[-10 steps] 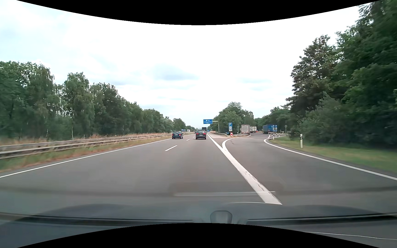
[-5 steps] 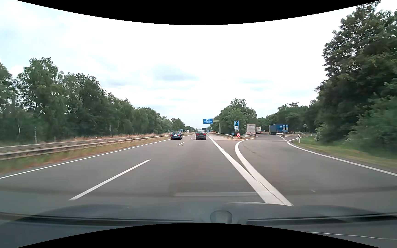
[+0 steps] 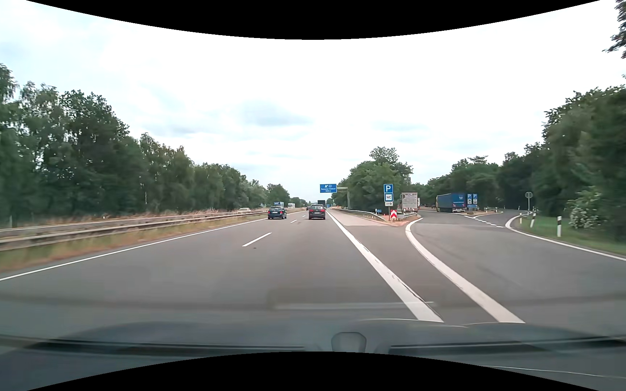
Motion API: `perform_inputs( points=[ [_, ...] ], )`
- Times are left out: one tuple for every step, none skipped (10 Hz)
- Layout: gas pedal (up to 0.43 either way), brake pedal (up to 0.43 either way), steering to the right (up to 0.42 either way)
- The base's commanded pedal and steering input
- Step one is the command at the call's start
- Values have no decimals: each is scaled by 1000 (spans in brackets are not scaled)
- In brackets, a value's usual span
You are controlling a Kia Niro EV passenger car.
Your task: Follow the waypoints while adhering to traffic rules and regulations
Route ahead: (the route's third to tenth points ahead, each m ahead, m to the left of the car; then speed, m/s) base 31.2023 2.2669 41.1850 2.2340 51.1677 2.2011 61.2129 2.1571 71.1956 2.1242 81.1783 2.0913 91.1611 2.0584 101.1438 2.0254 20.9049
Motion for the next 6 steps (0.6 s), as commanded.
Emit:
perform_inputs(
  points=[
    [157, 0, -3],
    [157, 0, -3],
    [157, 0, -3],
    [157, 0, -3],
    [157, 0, -3],
    [157, 0, -3]
  ],
)
